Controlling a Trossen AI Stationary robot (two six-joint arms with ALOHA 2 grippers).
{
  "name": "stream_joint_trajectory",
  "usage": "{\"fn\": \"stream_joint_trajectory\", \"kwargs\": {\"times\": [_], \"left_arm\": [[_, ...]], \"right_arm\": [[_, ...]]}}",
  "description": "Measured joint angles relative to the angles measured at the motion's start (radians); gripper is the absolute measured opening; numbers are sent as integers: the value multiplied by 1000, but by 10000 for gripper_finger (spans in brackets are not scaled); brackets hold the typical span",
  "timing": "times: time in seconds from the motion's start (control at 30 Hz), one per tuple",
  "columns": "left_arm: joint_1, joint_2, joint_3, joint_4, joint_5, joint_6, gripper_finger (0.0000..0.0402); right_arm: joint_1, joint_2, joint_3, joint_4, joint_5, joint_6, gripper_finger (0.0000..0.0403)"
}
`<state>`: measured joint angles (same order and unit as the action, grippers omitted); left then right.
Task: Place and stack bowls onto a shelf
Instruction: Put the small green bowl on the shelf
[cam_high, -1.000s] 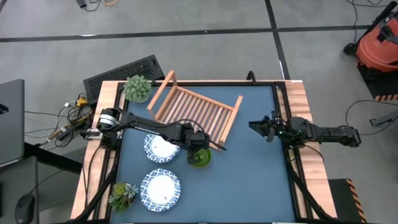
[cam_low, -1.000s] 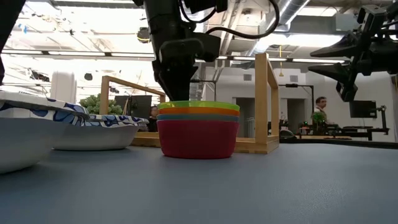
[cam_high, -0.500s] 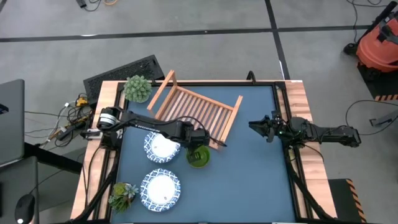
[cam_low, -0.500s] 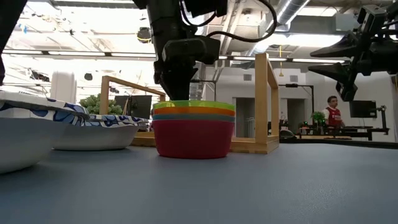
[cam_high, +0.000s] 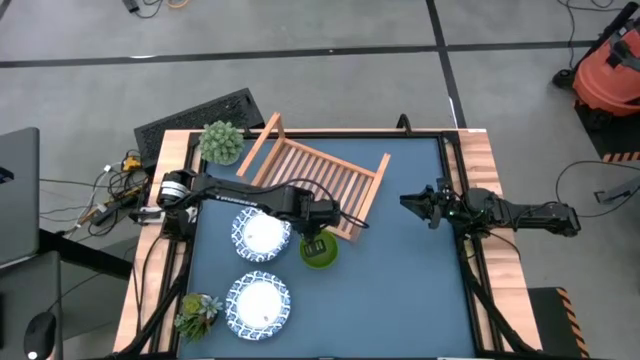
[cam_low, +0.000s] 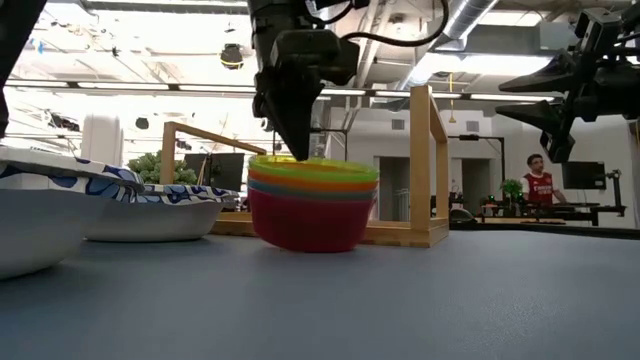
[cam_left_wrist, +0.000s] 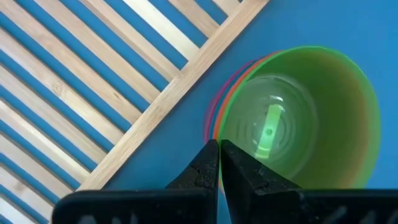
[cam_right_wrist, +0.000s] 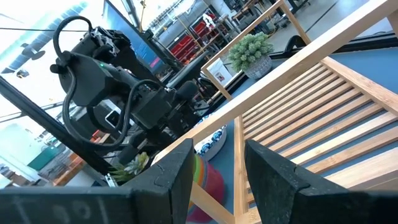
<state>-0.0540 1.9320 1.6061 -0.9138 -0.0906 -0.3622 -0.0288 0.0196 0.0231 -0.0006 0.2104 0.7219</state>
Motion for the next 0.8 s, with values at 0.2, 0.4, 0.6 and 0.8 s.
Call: {"fn": "stream_joint_trajectory", "kwargs": {"times": [0.2, 0.4, 0.6, 0.8], "left_arm": [[0, 0, 3, 2, 6, -3, 0], [0, -1, -29, 10, -70, 18, 2], [0, -1, -40, 21, -20, 78, 49], [0, 10, -40, 45, -28, 96, 119]], "right_arm": [[0, 0, 0, 0, 0, 0, 171], [0, 0, 0, 0, 0, 0, 171], [0, 0, 0, 0, 0, -13, 171], [0, 0, 0, 0, 0, -21, 171]]}}
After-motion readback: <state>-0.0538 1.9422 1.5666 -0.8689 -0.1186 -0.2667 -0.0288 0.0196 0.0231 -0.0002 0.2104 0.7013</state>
